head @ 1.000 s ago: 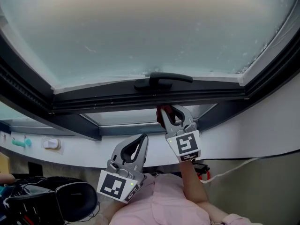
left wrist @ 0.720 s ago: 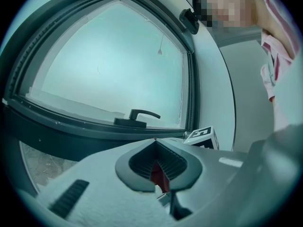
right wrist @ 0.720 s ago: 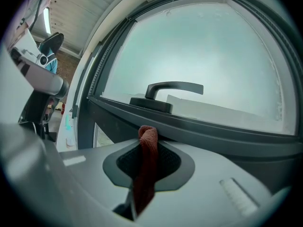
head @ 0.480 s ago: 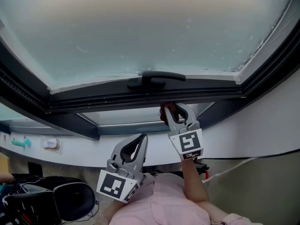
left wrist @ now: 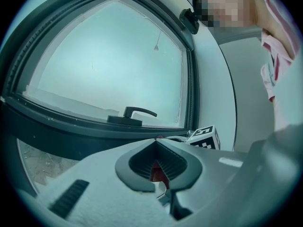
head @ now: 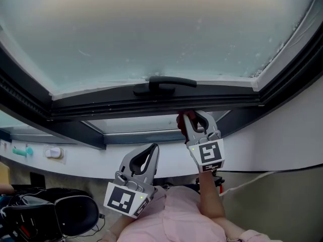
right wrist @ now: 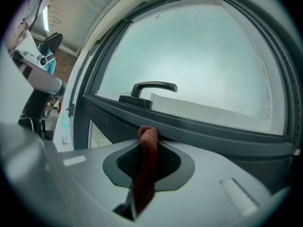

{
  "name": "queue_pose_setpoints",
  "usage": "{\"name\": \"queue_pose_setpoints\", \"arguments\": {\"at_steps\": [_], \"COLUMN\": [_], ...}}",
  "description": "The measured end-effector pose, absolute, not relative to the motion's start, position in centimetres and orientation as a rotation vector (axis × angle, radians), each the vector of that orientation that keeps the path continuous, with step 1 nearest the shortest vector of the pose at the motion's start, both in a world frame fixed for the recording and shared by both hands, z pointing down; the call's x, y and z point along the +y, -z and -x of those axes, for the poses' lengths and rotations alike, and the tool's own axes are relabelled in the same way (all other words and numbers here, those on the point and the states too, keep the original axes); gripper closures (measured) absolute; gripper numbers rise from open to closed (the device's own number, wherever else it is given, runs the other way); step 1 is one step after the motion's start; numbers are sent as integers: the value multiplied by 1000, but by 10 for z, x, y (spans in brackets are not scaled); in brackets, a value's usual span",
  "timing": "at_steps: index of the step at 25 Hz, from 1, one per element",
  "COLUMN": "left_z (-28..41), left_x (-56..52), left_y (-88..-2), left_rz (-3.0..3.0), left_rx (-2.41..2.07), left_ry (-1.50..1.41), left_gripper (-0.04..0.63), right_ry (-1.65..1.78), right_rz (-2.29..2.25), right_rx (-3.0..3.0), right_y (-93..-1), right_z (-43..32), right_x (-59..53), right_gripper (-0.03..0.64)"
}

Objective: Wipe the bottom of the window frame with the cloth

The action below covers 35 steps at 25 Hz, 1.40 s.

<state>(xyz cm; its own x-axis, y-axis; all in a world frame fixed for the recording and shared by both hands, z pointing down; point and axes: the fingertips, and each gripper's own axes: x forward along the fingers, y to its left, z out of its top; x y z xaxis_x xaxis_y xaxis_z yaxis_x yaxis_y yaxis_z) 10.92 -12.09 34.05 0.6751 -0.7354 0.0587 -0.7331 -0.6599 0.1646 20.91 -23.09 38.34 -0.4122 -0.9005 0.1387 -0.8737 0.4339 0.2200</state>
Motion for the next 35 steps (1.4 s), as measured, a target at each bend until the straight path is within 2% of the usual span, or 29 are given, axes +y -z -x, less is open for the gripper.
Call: {"name": "queue_pose_setpoints", "arguments": {"at_steps": [23, 35], "left_z": [-140, -163], "left_x": [-117, -116], "left_y": [-340, -343], "left_rz": [-2706, -2715], "left_rx": [-1206, -1183], "left_ry": [-4, -2], "left_gripper": [595, 595], "right_ry": [171, 91], "right_rz": [-1575, -1764], "right_rx": [-2443, -2358], "right_y": [-381, -383], "right_z": [-262, -335], "right_x": [-229, -229], "right_gripper": [569, 569]}}
